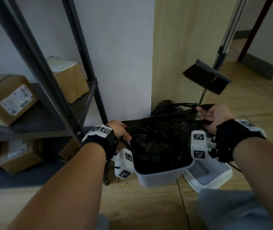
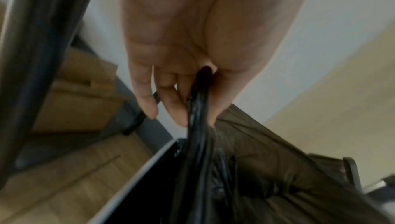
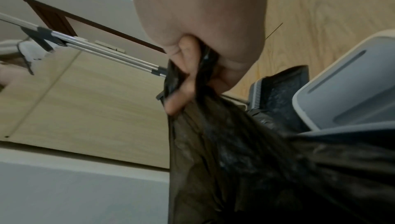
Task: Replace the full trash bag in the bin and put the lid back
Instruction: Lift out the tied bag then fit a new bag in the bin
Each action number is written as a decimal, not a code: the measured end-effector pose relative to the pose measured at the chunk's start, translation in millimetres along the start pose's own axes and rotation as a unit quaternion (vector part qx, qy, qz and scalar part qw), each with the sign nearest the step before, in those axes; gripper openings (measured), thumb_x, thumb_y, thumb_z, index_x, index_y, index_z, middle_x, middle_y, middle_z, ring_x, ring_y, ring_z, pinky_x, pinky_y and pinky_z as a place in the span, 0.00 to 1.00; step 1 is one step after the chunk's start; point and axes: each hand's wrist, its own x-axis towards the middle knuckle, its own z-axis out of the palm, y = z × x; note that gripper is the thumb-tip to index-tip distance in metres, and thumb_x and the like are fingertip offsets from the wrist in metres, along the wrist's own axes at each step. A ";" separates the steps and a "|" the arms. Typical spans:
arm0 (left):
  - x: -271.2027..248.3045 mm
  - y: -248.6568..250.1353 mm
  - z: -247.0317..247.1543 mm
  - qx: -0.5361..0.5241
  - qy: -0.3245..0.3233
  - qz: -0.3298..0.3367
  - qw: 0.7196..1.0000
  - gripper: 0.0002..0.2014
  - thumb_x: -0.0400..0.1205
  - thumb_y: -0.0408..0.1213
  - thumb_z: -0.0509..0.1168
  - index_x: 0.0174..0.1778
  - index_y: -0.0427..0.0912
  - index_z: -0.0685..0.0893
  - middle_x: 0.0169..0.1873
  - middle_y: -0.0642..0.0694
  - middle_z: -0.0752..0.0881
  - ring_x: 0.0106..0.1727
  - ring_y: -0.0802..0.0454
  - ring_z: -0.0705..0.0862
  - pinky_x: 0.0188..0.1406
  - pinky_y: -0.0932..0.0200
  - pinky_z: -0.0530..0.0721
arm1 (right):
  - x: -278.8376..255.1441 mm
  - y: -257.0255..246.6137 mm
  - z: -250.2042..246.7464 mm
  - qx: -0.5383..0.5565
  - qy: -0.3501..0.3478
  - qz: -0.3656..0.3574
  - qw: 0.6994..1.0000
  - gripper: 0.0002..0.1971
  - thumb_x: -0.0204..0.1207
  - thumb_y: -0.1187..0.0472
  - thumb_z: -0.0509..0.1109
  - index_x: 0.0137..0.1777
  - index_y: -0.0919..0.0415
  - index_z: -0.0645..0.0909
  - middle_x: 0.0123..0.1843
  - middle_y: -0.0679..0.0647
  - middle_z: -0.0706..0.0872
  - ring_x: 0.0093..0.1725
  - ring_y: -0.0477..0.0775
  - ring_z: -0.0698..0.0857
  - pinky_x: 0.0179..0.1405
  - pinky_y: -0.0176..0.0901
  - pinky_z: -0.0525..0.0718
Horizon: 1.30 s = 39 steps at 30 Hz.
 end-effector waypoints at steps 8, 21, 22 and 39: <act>19.9 -36.7 64.1 -0.144 0.027 -0.033 0.989 0.25 0.80 0.31 0.67 0.74 0.33 0.74 0.52 0.34 0.87 0.51 0.39 0.86 0.48 0.55 0.81 | 16.1 25.6 4.8 -0.260 -0.048 -0.029 0.964 0.09 0.75 0.58 0.71 0.55 0.54 0.81 0.40 0.58 0.81 0.24 0.49 0.79 0.28 0.42 0.87; 51.8 -64.5 66.9 0.012 -0.026 -0.070 0.997 0.45 0.67 0.45 0.79 0.78 0.38 0.67 0.73 0.41 0.77 0.70 0.41 0.79 0.67 0.50 0.80 | 24.6 100.4 9.5 -0.713 -0.101 -0.073 0.690 0.35 0.76 0.47 0.70 0.80 0.56 0.63 0.67 0.61 0.81 0.58 0.65 0.84 0.51 0.53 0.84; 53.6 -65.5 65.7 0.028 -0.013 -0.064 0.997 0.45 0.67 0.44 0.79 0.79 0.40 0.65 0.75 0.41 0.75 0.72 0.41 0.77 0.70 0.48 0.78 | 25.6 100.5 10.0 -0.708 -0.107 -0.076 0.694 0.33 0.77 0.49 0.69 0.80 0.55 0.65 0.67 0.61 0.81 0.58 0.65 0.84 0.52 0.53 0.85; 43.1 -66.4 20.1 -0.257 0.107 -0.005 0.961 0.10 0.79 0.27 0.66 0.50 0.44 0.89 0.25 0.51 0.88 0.18 0.59 0.77 0.19 0.71 0.77 | 40.2 65.7 -1.8 -0.415 0.095 -0.054 0.903 0.15 0.76 0.49 0.62 0.31 0.55 0.72 0.38 0.57 0.81 0.46 0.61 0.86 0.47 0.51 0.83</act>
